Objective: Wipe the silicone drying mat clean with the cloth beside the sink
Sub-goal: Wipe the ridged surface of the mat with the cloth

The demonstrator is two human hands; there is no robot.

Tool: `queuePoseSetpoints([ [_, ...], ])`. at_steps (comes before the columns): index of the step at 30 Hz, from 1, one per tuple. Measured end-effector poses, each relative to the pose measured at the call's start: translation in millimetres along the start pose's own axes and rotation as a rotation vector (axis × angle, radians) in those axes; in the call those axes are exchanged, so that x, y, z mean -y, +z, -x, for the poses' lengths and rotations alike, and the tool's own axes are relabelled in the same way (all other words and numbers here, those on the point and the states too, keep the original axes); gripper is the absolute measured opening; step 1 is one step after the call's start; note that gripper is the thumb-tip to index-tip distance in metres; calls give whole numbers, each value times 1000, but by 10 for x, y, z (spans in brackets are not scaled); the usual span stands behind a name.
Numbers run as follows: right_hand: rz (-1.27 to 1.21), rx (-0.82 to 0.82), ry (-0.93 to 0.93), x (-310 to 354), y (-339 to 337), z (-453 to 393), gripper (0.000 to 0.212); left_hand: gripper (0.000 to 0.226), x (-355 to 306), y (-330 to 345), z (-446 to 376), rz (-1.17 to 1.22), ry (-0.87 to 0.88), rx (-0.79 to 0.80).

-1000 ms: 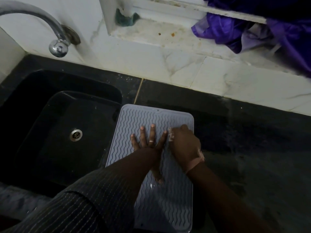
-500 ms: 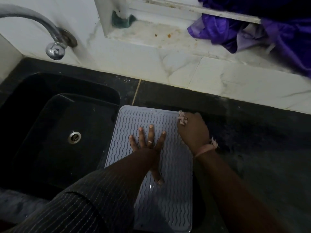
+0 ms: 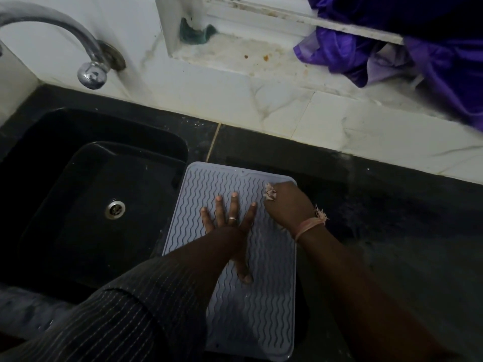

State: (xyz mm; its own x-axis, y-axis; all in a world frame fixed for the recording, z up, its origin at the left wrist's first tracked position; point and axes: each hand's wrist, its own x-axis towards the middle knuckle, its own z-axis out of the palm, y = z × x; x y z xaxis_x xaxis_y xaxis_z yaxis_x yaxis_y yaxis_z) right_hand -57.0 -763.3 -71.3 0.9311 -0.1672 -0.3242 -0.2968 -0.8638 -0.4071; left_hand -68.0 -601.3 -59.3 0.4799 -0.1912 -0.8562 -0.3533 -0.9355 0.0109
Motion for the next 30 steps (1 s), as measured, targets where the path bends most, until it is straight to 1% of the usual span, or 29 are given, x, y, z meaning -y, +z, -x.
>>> queuePoseSetpoints([
  [2, 11, 1, -8, -14, 55, 134, 32, 179, 6, 12, 18, -4, 11, -13],
  [7, -53, -4, -33, -36, 221, 513, 43, 177, 11, 22, 60, -10, 21, -27],
  [12, -84, -33, -18, -50, 335, 960, 48, 175, 29, 47, 83, -14, 41, -50],
  [18, -59, -20, 12, -7, 490, 1362, 35, 174, 34, 84, 75, -17, 38, -80],
  [24, -63, -33, 65, 62, 627, 1708, 28, 174, 121, 166, 53, -13, 106, -144],
  [30, -88, -76, 154, 64, 752, 1968, 30, 170, 177, 257, 48, 17, 181, -242],
])
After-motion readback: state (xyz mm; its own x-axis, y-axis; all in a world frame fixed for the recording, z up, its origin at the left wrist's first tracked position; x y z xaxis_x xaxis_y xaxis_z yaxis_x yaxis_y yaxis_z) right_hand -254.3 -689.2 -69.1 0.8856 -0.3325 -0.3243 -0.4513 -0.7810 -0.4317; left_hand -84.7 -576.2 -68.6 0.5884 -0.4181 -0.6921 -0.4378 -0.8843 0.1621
